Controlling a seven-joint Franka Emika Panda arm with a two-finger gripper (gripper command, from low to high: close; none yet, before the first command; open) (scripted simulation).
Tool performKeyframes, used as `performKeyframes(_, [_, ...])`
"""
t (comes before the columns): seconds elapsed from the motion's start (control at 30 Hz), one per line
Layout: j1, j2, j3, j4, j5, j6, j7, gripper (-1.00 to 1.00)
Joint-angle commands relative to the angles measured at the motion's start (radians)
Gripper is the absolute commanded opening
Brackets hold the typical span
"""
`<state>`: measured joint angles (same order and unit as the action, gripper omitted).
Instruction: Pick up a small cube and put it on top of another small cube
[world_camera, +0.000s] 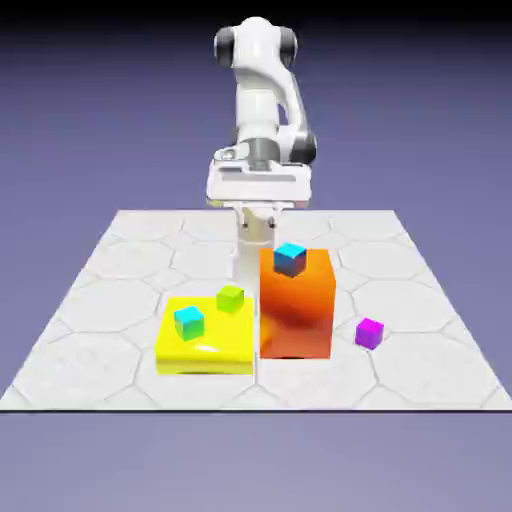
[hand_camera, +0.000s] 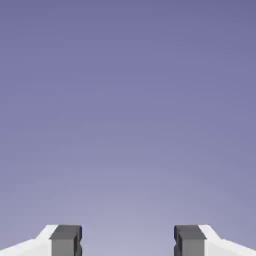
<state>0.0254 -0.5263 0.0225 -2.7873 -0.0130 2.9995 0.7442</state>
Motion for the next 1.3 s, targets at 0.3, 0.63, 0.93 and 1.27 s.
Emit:
performKeyframes(0.3, [0.111,0.362,0.187,0.188,-0.108,-0.311,0.027,0.00])
performKeyframes(0.63, [0.222,0.725,0.374,0.377,-0.215,-0.622,0.054,0.00])
performKeyframes(0.93, [0.304,0.987,0.353,0.415,-0.361,-0.570,0.138,0.00])
performKeyframes(1.27, [0.219,0.736,0.445,0.430,-0.234,-0.712,0.082,-1.00])
